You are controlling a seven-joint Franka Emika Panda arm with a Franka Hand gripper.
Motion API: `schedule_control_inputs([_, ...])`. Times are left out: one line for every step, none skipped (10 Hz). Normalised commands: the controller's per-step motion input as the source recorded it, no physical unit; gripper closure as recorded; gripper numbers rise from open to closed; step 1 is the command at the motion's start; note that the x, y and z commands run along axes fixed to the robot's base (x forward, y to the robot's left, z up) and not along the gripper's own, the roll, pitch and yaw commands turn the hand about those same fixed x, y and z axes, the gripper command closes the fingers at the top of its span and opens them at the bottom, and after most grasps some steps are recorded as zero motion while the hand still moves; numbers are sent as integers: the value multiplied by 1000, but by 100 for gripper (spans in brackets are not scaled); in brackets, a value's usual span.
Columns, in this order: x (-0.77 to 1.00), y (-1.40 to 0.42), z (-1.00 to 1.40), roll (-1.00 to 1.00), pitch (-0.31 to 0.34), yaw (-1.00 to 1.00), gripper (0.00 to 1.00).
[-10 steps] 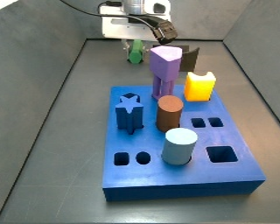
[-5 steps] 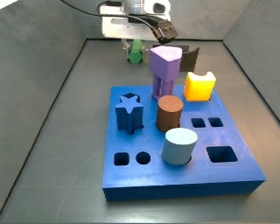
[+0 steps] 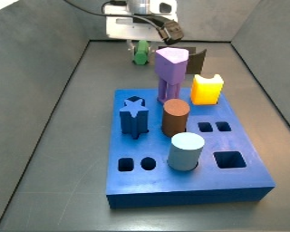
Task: Pick up the hexagon object. Move up. Place the hexagon object on the fixture. Regrasp the hexagon object. Move to above the board. Insert the hexagon object.
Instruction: Move up.
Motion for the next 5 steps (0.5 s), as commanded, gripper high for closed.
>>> schedule_control_inputs([0,0,833,0,0,0,100])
schedule_control_inputs([-28,54,785,1,24,25,100])
schedule_control_inputs([-37,41,679,4,39,17,100])
schedule_control_inputs([-22,24,498,14,53,2,100])
schedule_control_inputs([-18,17,346,24,61,-6,100])
